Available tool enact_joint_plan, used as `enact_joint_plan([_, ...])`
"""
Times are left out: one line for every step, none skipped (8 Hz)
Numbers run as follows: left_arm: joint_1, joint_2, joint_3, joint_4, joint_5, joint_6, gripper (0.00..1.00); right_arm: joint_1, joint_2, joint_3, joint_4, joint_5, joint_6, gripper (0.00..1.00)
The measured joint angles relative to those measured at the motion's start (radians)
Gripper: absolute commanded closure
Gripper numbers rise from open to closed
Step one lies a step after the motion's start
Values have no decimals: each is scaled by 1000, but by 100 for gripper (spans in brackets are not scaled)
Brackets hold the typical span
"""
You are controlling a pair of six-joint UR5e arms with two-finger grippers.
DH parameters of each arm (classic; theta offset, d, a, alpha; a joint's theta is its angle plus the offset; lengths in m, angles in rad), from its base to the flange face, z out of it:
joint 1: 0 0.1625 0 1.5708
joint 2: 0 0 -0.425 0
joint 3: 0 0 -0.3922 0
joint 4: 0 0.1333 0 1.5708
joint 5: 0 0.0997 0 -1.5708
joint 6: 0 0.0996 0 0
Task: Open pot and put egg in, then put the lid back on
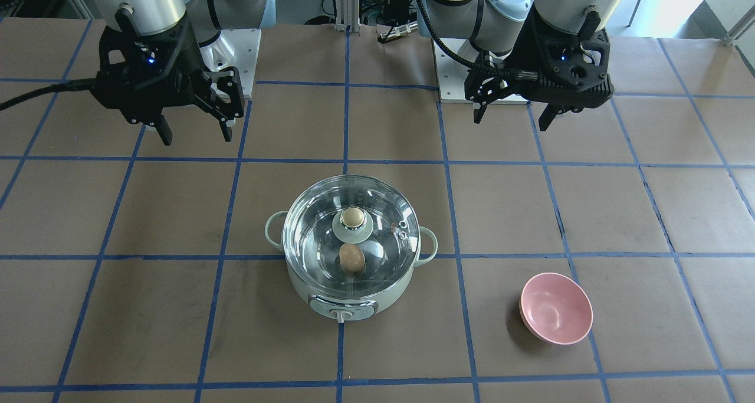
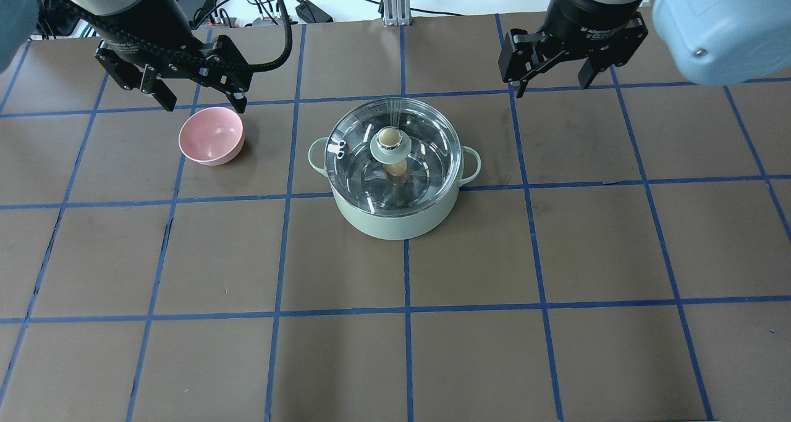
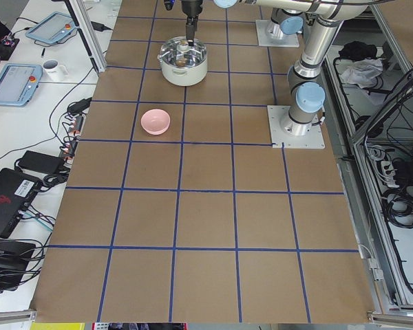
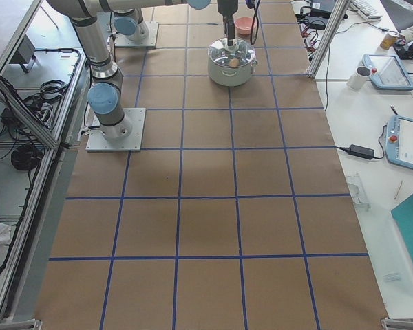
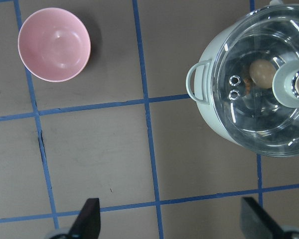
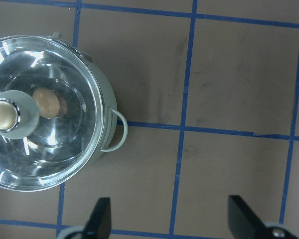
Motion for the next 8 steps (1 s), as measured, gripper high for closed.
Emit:
enact_joint_plan([1,1,0,0,3,0,0,-14,-15,-1,14,3,-19,0])
enact_joint_plan([3,1,-1,0,11,0,0,-29,-22,-1,20,12,-33,0])
enact_joint_plan([2,1,-1,0,18,0,0,-39,-25,-1,19,32,-44,0])
enact_joint_plan([1,1,-1,0,21,-1,0,-47,-25,-2,6,44,-65,0])
enact_joint_plan([1,0,-1,1,24,0,0,-57,-27,-2,-4,49,-87,0])
enact_joint_plan([1,0,-1,1,24,0,0,-67,-33,-2,-8,51,-96,0])
enact_joint_plan([0,0,-2,1,24,0,0,-74,-42,-1,-5,52,-100,0])
enact_joint_plan([0,0,-2,1,25,0,0,-77,-57,0,2,48,-103,0])
